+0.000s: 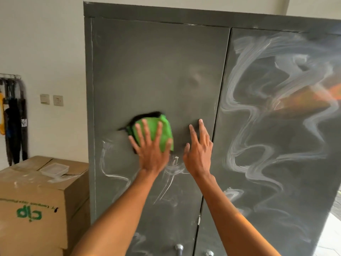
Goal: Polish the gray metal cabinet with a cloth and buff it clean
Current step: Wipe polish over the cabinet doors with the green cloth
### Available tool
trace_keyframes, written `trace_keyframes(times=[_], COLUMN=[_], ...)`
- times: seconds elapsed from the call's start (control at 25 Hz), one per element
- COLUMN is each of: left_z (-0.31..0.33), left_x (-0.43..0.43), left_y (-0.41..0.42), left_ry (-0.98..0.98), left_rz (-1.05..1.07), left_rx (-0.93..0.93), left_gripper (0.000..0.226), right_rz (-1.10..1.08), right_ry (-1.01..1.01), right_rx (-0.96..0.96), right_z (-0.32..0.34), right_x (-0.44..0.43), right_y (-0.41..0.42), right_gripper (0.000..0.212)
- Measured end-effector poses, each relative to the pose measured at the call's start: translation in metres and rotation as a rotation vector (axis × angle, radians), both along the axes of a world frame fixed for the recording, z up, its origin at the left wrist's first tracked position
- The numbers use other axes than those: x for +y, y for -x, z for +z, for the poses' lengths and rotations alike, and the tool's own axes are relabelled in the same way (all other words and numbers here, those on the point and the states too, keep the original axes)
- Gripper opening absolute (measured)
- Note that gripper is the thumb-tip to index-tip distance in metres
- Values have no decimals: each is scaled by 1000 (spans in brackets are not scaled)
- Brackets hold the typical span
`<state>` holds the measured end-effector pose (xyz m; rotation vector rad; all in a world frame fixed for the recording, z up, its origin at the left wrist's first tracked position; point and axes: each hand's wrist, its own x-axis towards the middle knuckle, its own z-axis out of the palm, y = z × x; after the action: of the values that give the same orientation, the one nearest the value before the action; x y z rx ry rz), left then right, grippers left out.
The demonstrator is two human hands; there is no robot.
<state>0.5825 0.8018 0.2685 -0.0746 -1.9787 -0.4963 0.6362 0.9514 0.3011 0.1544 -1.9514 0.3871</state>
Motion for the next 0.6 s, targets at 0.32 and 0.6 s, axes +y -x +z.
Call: trace_keyframes(times=[0.32, 0.6], left_z=[-16, -28], left_x=[-57, -88], left_y=[15, 17], left_ry=[-244, -196], left_rz=[56, 11], left_rx=[-23, -97], left_gripper=[79, 85], right_rz=[-8, -95], right_ry=[-2, 56], right_rx=[-4, -63], right_z=[-3, -2], right_x=[-3, -23], right_y=[-1, -1], right_gripper=[71, 72])
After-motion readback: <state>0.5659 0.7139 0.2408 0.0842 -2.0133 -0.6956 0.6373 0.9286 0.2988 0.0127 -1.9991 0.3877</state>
